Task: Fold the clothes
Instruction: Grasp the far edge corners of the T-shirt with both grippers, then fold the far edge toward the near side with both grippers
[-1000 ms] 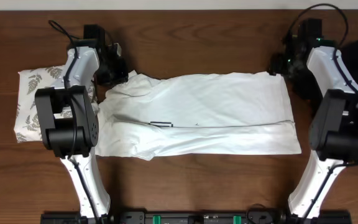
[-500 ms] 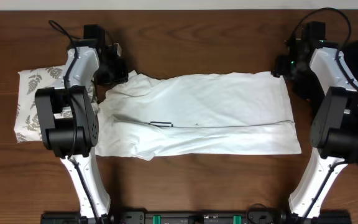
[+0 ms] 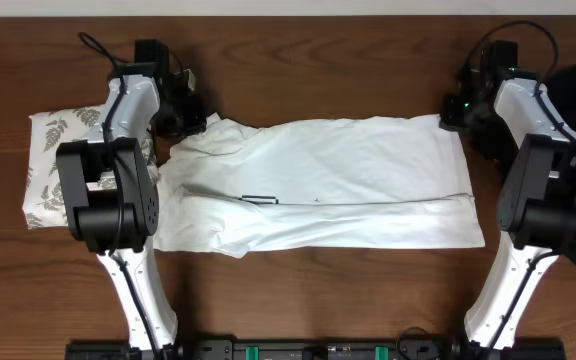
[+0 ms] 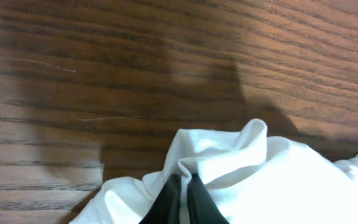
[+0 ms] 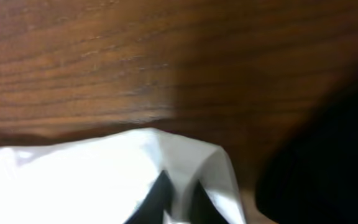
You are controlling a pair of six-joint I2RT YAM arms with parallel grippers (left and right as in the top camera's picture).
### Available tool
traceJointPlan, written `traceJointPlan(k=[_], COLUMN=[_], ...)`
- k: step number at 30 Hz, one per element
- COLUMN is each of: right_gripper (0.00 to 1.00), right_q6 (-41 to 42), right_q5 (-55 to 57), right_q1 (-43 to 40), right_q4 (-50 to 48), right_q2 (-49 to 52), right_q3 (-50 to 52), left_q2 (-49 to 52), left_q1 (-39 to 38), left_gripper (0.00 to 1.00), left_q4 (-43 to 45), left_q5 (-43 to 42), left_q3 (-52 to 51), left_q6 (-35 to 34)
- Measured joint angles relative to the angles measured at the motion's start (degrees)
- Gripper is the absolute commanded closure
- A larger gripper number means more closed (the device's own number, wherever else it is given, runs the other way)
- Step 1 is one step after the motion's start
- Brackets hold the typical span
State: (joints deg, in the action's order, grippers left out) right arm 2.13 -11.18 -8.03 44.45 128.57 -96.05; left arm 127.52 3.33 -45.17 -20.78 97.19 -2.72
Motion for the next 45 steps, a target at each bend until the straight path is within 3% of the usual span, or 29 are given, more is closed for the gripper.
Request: traceJointPlan(k=[12, 21, 45], right_gripper=[0.99, 0.99, 0.99], right_q6=[0.2, 0.2, 0.2], right_q5=[-0.9, -0.9, -2.4], right_q1=[-0.2, -1.4, -5.0], right_q4=[2.6, 6.3, 22.0], right_q2=[0.1, -4.2, -8.0], right_q3=[0.0, 0.0, -0.1], left_q2=[-0.4, -6.3, -10.9], left_q1=[0.1, 0.6, 3.2], left_gripper=[0.94, 0.94, 0.94], left_q4=[-2.3, -5.9, -19.2], left_q5=[0.0, 0.0, 0.0], left_q3=[0.0, 0.0, 0.0], left_q6=[0.0, -0.5, -2.7])
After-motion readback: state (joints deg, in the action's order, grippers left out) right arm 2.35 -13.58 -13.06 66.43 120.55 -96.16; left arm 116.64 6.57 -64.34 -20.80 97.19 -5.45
